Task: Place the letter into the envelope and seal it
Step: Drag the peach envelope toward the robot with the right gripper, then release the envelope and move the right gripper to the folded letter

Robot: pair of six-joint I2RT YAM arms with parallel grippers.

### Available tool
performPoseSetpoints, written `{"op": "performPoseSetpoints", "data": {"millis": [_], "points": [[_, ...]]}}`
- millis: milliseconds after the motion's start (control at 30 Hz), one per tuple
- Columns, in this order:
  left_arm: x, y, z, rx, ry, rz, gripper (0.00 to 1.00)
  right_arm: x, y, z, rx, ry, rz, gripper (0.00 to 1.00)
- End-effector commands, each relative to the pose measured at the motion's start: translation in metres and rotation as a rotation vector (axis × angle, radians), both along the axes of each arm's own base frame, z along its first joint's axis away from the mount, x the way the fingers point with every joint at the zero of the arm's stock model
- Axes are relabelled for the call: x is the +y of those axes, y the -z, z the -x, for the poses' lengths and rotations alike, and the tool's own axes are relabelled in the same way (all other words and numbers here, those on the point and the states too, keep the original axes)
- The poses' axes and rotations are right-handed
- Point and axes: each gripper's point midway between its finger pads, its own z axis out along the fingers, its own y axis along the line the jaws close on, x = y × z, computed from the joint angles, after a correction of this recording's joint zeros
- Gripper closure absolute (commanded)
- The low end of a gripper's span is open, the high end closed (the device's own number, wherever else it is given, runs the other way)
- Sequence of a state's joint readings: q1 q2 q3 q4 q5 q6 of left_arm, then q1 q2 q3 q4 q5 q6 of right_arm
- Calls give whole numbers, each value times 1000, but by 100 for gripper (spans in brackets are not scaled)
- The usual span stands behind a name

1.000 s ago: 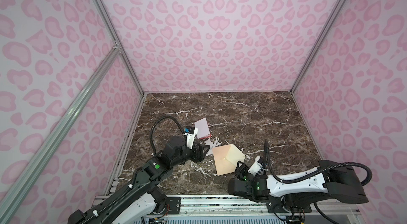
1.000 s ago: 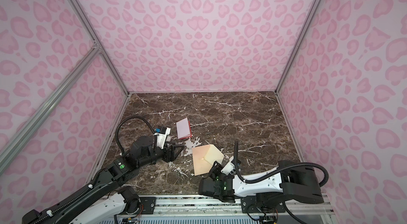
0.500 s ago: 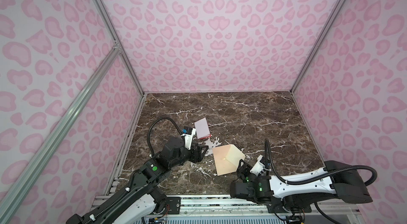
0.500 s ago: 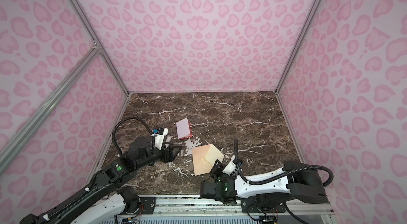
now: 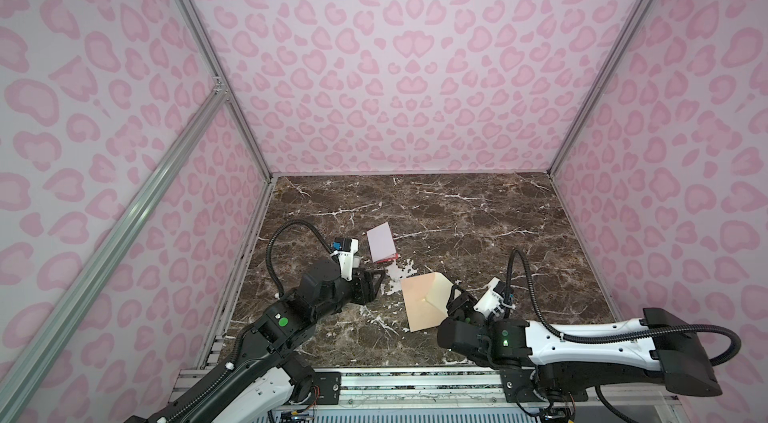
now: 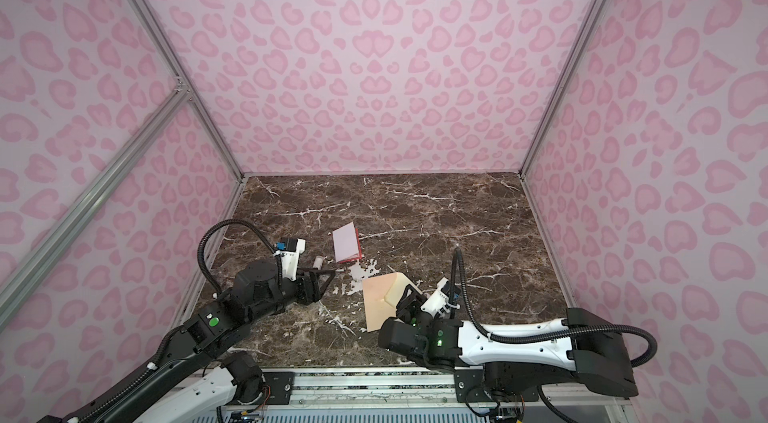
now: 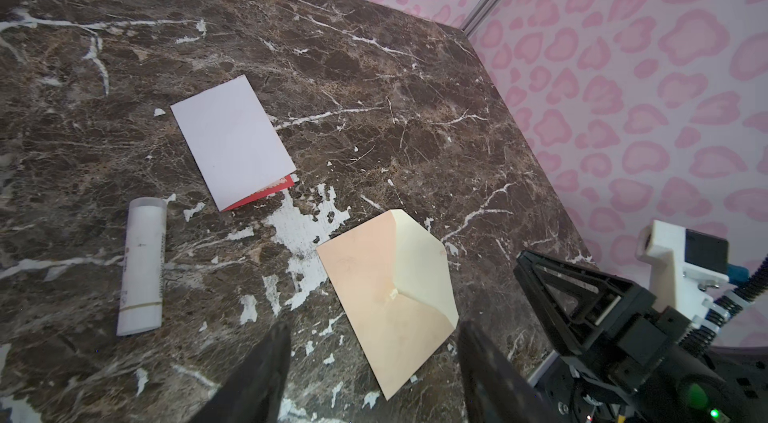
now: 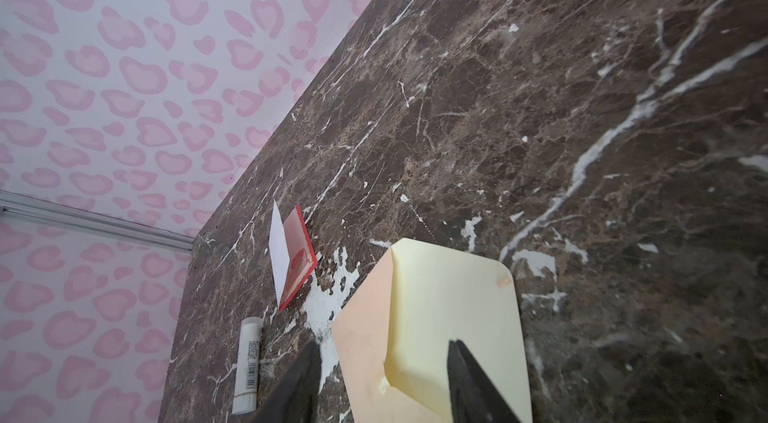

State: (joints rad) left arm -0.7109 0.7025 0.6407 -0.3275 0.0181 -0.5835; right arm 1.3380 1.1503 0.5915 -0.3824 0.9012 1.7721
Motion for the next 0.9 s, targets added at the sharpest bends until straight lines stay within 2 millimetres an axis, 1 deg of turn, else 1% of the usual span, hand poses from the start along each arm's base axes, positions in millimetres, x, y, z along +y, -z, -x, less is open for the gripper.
{"op": "performPoseSetpoints", "data": {"millis": [0,167,267,367,467,633,733,867], "points": [[5,-4,-2,20,-38,0,33,18,-4,-6,16,-136,64,49],[4,-8,-8,20,-52,-13,32,30,-7,-21,61,-240,90,50],[2,-8,-14,14,-59,-40,28,37,-7,-35,85,-305,113,49],[5,-4,-24,20,-86,-71,24,49,-5,-53,122,-395,142,47],[5,3,-33,37,-82,-73,22,62,-6,-75,145,-480,182,46],[10,12,-57,52,-83,-37,22,89,-8,-109,190,-643,201,46],[12,12,-71,54,-85,-29,22,104,-3,-126,227,-706,187,45],[15,14,-86,62,-83,-36,22,119,6,-141,266,-760,176,45]]}}
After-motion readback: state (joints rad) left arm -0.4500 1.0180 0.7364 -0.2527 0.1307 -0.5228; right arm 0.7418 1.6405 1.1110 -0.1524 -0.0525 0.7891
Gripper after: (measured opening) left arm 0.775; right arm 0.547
